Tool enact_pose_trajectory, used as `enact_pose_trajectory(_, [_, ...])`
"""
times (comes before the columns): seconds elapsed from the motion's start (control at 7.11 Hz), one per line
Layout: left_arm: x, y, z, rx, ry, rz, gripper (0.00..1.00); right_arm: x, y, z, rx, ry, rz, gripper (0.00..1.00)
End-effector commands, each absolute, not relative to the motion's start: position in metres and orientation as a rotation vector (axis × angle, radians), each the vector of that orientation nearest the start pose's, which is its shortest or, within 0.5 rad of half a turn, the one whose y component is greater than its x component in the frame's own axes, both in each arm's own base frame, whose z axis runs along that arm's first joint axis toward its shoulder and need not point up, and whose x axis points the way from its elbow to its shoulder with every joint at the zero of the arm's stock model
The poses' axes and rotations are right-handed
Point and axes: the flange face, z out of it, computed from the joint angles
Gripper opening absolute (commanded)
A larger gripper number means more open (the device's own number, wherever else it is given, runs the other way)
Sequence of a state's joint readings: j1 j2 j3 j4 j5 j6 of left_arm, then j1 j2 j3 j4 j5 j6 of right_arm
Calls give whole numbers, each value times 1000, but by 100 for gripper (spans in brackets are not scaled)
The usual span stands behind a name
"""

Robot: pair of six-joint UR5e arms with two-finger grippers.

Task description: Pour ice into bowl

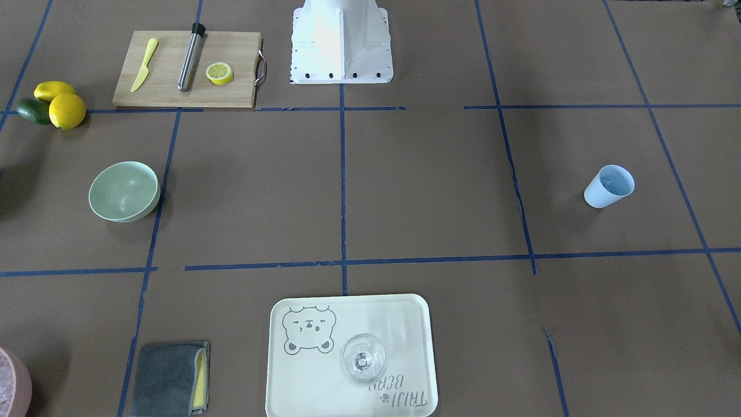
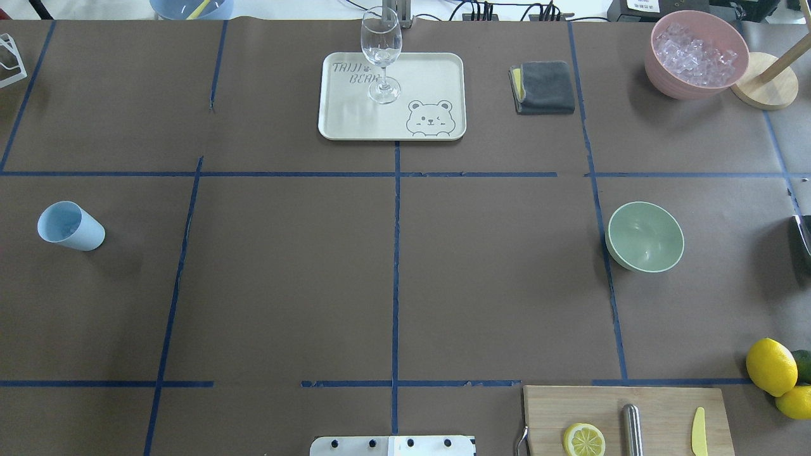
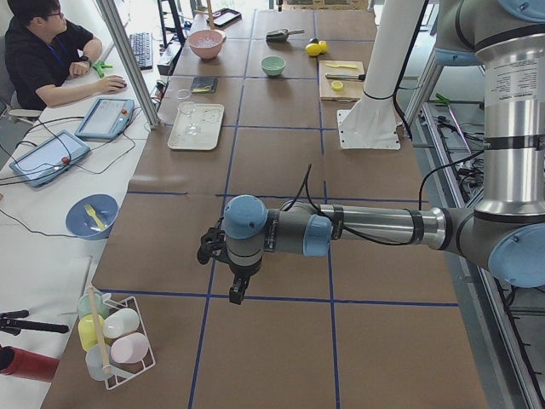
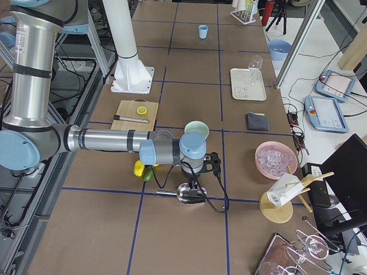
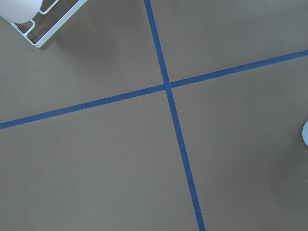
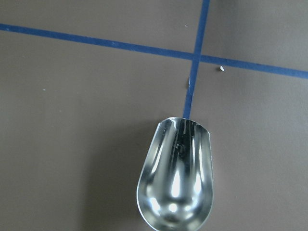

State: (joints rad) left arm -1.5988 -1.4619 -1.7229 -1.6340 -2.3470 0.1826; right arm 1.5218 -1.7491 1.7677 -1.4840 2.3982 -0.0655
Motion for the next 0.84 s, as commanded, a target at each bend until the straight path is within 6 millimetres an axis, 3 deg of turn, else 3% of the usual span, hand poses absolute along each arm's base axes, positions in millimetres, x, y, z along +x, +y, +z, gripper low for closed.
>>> enact_pose_trajectory(0.0, [-77, -450, 629, 182, 762, 187, 100, 37, -451, 570, 229, -832, -200, 100])
enact_pose_trajectory(0.28, [-76, -450, 629, 181, 763, 189, 100, 35, -473, 533, 277, -863, -177, 100])
enact_pose_trajectory(0.42, [-75, -450, 629, 179, 764, 190, 100, 34, -468, 539, 298, -847, -187, 100])
enact_pose_trajectory(0.56, [-75, -450, 629, 179, 764, 190, 100, 35, -450, 555, 362, -847, -206, 100])
enact_pose_trajectory(0.7, [-75, -450, 629, 180, 764, 190, 100, 30, -448, 549, 387, -868, -173, 100])
